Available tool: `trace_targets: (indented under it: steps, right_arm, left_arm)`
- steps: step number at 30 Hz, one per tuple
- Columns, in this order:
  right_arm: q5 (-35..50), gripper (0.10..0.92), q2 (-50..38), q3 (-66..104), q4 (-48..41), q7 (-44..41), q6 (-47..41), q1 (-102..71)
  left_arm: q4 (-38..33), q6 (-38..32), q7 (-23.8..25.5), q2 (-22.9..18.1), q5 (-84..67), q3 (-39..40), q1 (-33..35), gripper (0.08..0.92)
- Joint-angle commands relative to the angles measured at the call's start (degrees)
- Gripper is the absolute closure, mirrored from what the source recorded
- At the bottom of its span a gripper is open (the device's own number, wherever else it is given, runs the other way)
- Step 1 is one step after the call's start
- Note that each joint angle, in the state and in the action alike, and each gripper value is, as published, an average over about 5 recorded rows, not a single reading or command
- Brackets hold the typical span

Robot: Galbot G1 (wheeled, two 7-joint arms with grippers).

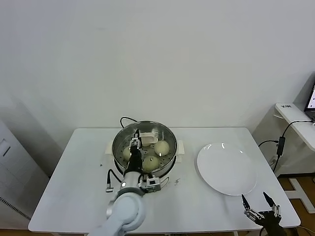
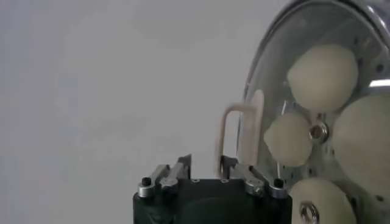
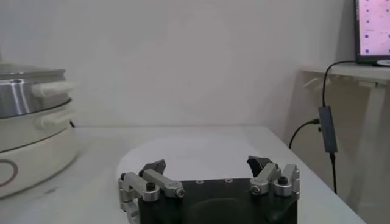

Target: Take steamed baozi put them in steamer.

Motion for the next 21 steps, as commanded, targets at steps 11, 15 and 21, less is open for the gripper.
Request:
trace_targets:
  steps: [11, 15, 21]
  right_arm:
    - [4.0, 0.203, -3.3, -9.4, 3.1, 8.5, -7.1, 15.1]
    - [3.5, 0.203, -2.6, -11.1, 3.8, 9.3, -7.7, 16.6]
    - [1.2, 0.203, -0.9, -12.5, 3.7, 9.3, -7.4, 16.8]
  left_arm:
    - [-15.1, -23.6, -18.8, 5.1, -45.4, -22.4, 15.1, 0.210]
    - [-11.7, -32.4, -17.8, 2.2, -50.9, -32.8, 20.0, 0.180]
    - [-7.2, -44.4, -16.6, -3.7, -58.5, -42.5, 25.8, 0.177]
